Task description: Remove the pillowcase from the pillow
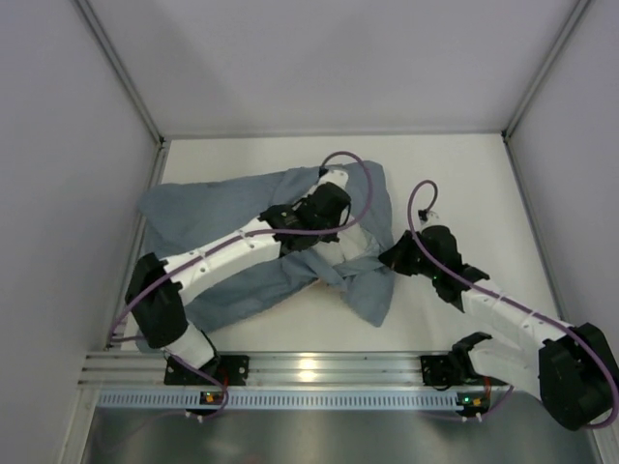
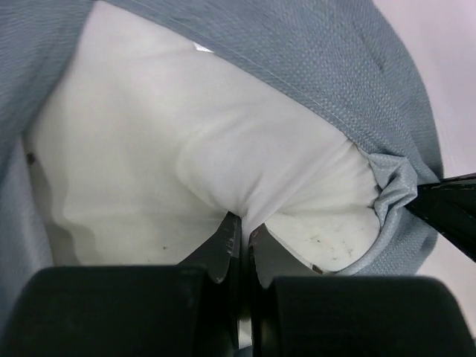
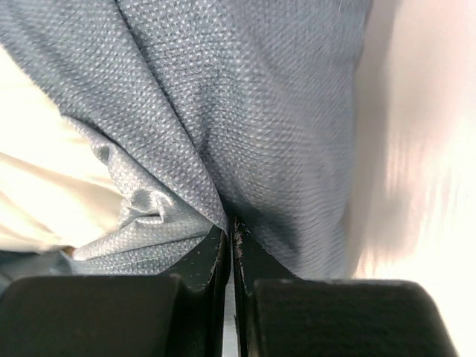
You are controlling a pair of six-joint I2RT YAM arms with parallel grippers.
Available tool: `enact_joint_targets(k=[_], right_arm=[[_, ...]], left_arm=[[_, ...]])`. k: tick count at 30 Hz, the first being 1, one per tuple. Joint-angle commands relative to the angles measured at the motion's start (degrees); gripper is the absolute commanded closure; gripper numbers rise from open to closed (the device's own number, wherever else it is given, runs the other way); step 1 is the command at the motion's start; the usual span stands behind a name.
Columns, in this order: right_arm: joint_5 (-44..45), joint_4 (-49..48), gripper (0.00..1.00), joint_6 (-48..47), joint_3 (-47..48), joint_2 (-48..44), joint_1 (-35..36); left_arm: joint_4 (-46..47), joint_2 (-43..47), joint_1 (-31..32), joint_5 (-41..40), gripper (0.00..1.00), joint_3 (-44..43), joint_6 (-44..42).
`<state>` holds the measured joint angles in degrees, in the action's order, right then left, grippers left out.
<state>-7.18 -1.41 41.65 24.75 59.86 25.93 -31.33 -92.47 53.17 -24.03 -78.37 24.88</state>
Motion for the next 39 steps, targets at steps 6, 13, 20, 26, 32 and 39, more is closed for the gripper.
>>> enact_joint_targets(k=[6,13,20,26,32,39], right_arm=[[4.5,1.6,1.0,-0.9,-3.7,1.5,2.8],[10.7,0.1,1.0,-0.1,-3.4,2.5,14.5],[13.6,-1.8,1.0,3.3,-5.6,4.6,19.2],[17.6,-0.3,1.0,4.8,-8.2,2.6,23.4],[20.5,-0.3,1.0,7.0,-9.0,3.7,24.4],[19.6,0.5,1.0,1.2,3.0,12.2,20.9]], left_arm=[[-4.0,11.4,-6.8,2.5,1.0,-8.6,3.3],[-4.7,5.3,-9.3,1.8,1.0,-15.8,1.8],[-9.9,-3.2,-12.4,4.6,1.0,-34.4,-0.2],[-13.0,-6.8,-15.4,5.7,1.0,-39.9,-1.2],[-12.8,-4.1,-17.1,10.9,1.0,-34.9,0.3],[-7.3,17.6,-17.2,12.6,1.0,-6.0,4.4]])
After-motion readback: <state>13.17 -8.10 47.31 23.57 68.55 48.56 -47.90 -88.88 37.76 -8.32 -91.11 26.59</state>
